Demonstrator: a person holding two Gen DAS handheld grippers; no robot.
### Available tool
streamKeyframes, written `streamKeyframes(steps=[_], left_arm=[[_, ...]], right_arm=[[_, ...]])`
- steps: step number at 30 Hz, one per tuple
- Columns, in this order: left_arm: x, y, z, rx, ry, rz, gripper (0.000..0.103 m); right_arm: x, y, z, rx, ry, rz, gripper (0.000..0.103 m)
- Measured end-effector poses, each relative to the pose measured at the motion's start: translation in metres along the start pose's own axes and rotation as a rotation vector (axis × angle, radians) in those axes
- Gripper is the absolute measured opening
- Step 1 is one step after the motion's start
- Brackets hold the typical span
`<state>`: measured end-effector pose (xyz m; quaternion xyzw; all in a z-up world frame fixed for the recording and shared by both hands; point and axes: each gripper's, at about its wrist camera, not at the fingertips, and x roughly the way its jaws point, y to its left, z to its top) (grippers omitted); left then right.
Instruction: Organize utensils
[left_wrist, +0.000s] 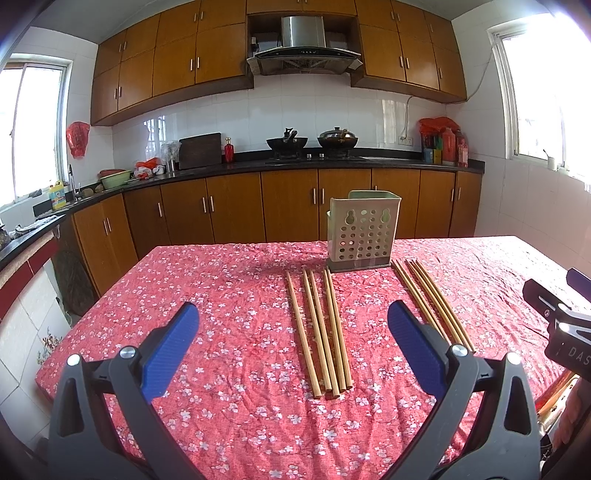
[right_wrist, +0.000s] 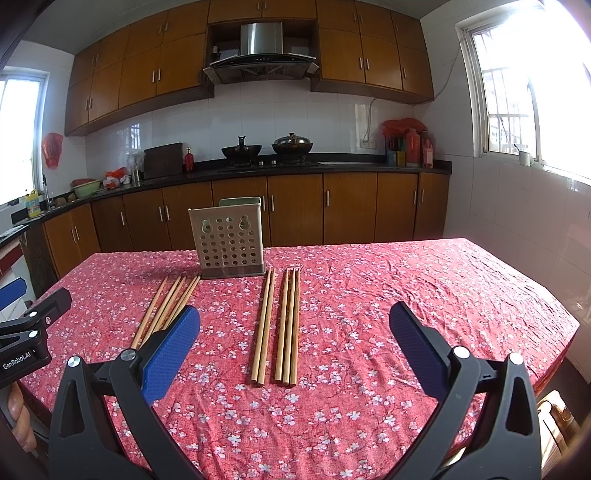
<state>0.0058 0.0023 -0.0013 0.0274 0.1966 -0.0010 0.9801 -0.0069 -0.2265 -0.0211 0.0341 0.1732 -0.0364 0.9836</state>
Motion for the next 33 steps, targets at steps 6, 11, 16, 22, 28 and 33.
streamKeyframes(steps=[6,11,16,22,28,33], left_arm=[[0.035,0.013,-0.007,-0.045,0.106,0.047,0.099],[0.065,0.027,-0.014,-0.070,0.214,0.077,0.099],[0.093,0.042,-0.015,-0.115,0.286,0.070,0.099],[0.128,0.050,-0.018,-0.136,0.372,0.042,0.079],[0.144,0.049,-0.025,-0.135,0.422,0.009,0.066],[0.155,0.042,-0.026,-0.131,0.450,-0.053,0.056]], right_arm=[[0.030,-0.009,-0.005,0.027,0.113,-0.003,0.101],[0.073,-0.025,-0.009,0.069,0.269,-0.021,0.090],[0.121,-0.035,-0.012,0.128,0.429,0.016,0.050],[0.165,-0.031,-0.020,0.189,0.567,0.099,0.023],[0.171,-0.025,-0.022,0.161,0.582,0.118,0.017],[0.187,-0.028,-0.022,0.144,0.594,0.112,0.008]])
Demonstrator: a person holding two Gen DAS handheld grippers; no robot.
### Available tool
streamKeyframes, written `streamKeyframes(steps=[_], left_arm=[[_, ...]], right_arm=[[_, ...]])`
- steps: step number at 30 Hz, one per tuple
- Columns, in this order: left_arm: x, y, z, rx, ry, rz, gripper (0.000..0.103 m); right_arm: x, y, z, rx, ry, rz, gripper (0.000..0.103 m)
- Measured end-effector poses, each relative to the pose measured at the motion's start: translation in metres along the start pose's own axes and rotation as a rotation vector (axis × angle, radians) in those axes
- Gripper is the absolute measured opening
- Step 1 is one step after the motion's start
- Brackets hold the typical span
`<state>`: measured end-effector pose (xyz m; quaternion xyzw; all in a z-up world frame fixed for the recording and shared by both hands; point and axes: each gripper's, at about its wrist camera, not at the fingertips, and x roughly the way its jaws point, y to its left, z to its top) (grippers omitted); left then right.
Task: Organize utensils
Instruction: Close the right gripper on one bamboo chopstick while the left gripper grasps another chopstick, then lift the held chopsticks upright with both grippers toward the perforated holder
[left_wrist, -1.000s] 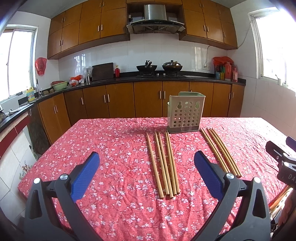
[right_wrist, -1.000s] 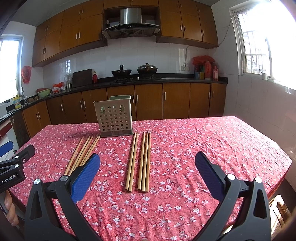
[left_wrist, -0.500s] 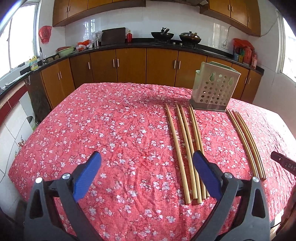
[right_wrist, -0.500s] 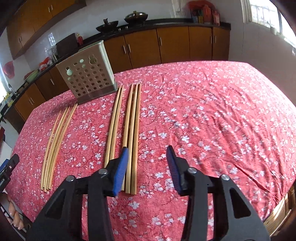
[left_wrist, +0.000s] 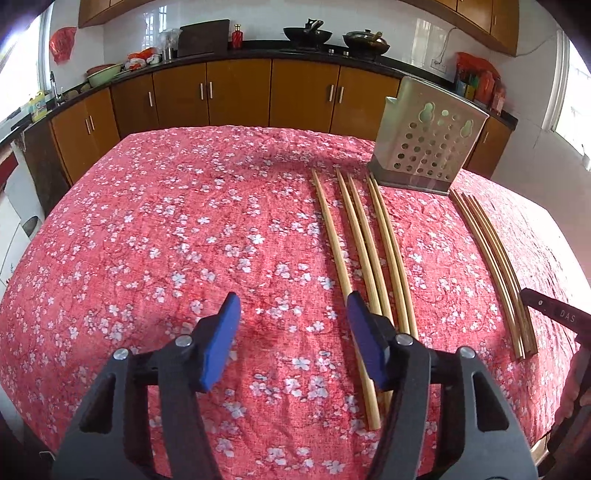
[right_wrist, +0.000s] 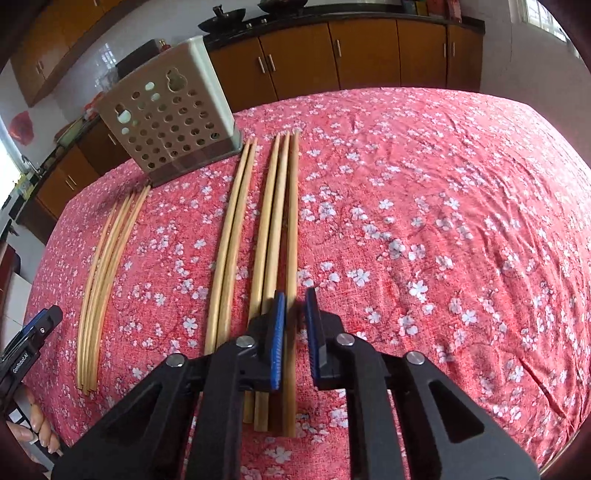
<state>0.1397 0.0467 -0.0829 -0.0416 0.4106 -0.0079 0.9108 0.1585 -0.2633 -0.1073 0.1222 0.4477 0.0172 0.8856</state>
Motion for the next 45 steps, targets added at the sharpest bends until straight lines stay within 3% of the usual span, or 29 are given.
streamKeyframes(steps=[5,14,17,21,28,34,45], left_arm=[[0.012,-0.009,0.004,0.018,0.042,-0.051,0.040],[0.025,-0.020,0.003,0.060,0.092,-0.100,0.021],[0.027,-0.027,0.002,0.102,0.099,-0.068,0.010],[0.034,-0.025,0.007,0.122,0.093,-0.030,0.008],[0.060,0.008,0.040,0.067,0.079,0.044,0.008],[0.061,0.023,0.043,0.070,0.060,0.023,0.010],[0.047,0.025,0.027,0.056,0.045,-0.017,0.010]], right_arm=[[0.003,-0.003,0.004,-0.006,-0.019,-0.079,0.008],[0.003,-0.011,0.003,0.005,-0.028,-0.081,0.008],[0.002,-0.012,0.002,-0.001,-0.028,-0.081,0.008],[0.002,-0.010,0.000,-0.014,-0.028,-0.086,0.008],[0.009,-0.025,0.018,-0.008,-0.039,-0.128,0.008],[0.010,-0.047,0.026,0.030,-0.053,-0.110,0.008],[0.003,-0.037,0.010,-0.031,-0.102,-0.160,0.008]])
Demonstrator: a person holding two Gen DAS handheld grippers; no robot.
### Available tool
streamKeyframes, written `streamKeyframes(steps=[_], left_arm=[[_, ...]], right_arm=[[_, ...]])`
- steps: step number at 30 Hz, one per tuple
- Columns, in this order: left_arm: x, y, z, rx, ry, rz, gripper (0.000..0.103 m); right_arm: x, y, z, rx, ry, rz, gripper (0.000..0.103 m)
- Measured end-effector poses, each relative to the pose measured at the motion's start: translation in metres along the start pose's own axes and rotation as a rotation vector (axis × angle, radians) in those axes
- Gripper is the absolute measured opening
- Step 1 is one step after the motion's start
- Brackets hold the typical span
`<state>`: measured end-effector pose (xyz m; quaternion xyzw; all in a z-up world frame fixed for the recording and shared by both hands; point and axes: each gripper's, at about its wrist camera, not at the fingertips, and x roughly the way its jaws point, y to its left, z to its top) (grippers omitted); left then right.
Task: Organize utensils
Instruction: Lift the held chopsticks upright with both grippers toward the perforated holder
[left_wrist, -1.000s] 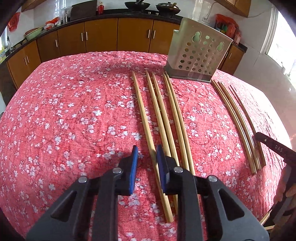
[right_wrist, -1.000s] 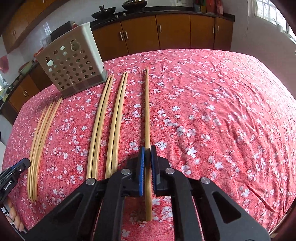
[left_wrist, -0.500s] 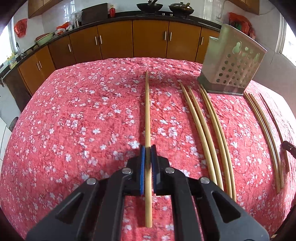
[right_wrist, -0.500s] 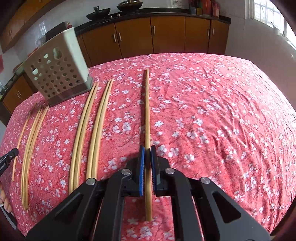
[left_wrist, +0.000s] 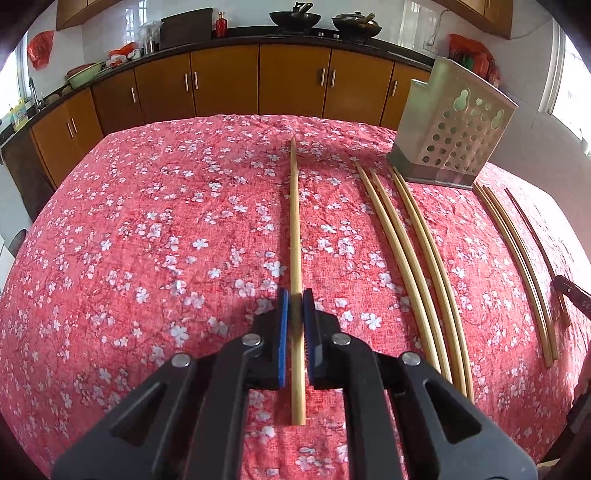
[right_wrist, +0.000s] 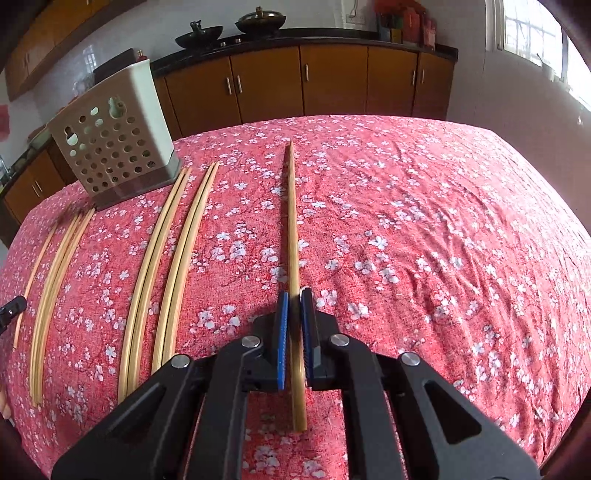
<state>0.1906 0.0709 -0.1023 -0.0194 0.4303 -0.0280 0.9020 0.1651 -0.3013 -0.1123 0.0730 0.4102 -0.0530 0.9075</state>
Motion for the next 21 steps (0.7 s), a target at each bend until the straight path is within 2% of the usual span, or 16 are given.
streamKeyframes(steps=[18,21], left_arm=[[-0.008,-0.004,-0.005,0.043,0.003,0.038,0.008],[-0.016,-0.006,-0.001,0.062,-0.006,0.058,0.008]], right_arm=[[-0.004,0.001,-0.002,-0.022,0.006,-0.007,0.008],[-0.021,-0.001,0.004,-0.012,-0.050,-0.002,0.007]])
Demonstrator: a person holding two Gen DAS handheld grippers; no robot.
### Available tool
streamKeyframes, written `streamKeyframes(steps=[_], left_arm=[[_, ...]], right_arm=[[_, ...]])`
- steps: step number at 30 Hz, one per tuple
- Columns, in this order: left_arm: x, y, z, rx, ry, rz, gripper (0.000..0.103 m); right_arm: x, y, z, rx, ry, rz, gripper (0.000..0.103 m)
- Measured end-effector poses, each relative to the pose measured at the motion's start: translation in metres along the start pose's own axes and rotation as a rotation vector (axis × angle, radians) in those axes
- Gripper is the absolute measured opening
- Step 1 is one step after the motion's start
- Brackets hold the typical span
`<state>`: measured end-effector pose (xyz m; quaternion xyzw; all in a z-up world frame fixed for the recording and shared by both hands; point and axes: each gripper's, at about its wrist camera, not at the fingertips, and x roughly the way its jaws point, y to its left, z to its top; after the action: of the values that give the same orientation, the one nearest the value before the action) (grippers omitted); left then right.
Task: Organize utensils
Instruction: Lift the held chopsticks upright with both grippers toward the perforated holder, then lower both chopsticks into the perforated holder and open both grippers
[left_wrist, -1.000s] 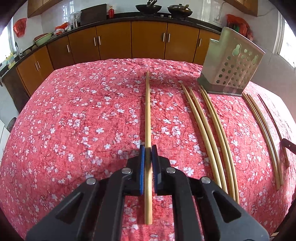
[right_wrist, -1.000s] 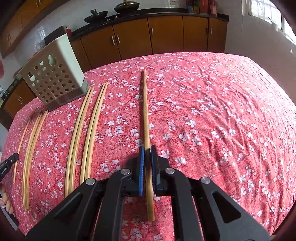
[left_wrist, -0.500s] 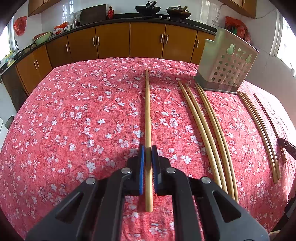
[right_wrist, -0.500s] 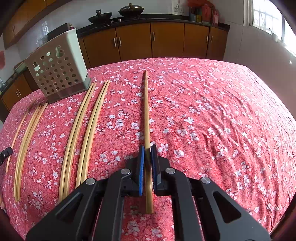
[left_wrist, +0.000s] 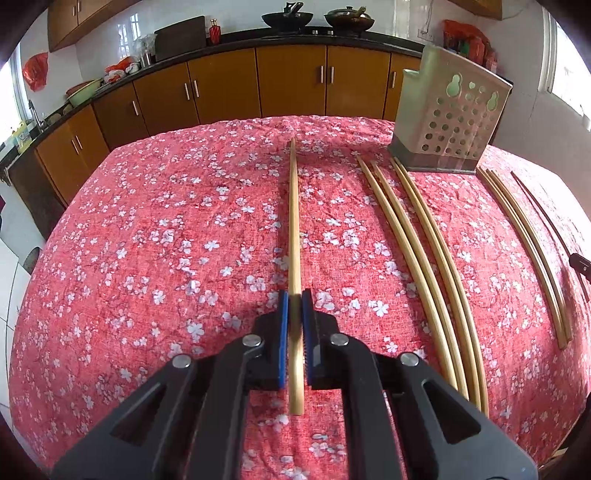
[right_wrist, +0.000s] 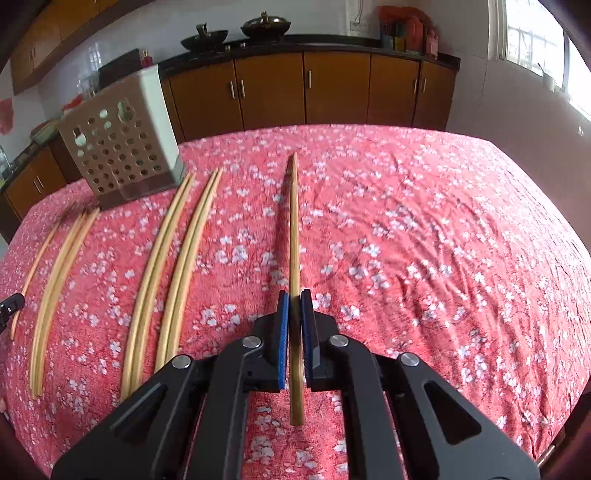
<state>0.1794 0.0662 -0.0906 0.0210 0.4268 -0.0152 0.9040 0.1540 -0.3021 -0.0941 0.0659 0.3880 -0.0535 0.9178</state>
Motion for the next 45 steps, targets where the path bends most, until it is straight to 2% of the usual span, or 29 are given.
streamKeyframes(steps=[9,15,19,25,30,34,39,41,45], left_arm=[[-0.077,0.016,0.032,-0.072,-0.216,-0.048,0.008],[-0.118,0.030,0.065,-0.164,-0.354,-0.065,0.008],[-0.127,0.035,0.081,-0.180,-0.388,-0.055,0.008],[-0.135,0.031,0.093,-0.152,-0.419,-0.030,0.008],[-0.153,0.025,0.115,-0.135,-0.492,-0.037,0.008],[-0.176,0.016,0.139,-0.148,-0.568,-0.083,0.008],[-0.198,-0.003,0.168,-0.162,-0.644,-0.181,0.008],[-0.201,-0.016,0.177,-0.144,-0.655,-0.208,0.008],[-0.188,-0.044,0.187,-0.098,-0.628,-0.250,0.008]], right_arm=[[-0.076,-0.015,0.033,0.067,-0.248,0.033,0.007],[-0.100,-0.016,0.051,0.090,-0.349,0.062,0.007],[-0.103,-0.016,0.061,0.094,-0.371,0.069,0.007],[-0.107,-0.014,0.075,0.088,-0.395,0.077,0.007],[-0.126,-0.007,0.100,0.088,-0.479,0.113,0.007],[-0.149,-0.001,0.122,0.114,-0.582,0.177,0.007],[-0.167,0.011,0.145,0.146,-0.700,0.277,0.007],[-0.165,0.019,0.153,0.143,-0.720,0.311,0.007],[-0.150,0.035,0.163,0.114,-0.719,0.342,0.007]])
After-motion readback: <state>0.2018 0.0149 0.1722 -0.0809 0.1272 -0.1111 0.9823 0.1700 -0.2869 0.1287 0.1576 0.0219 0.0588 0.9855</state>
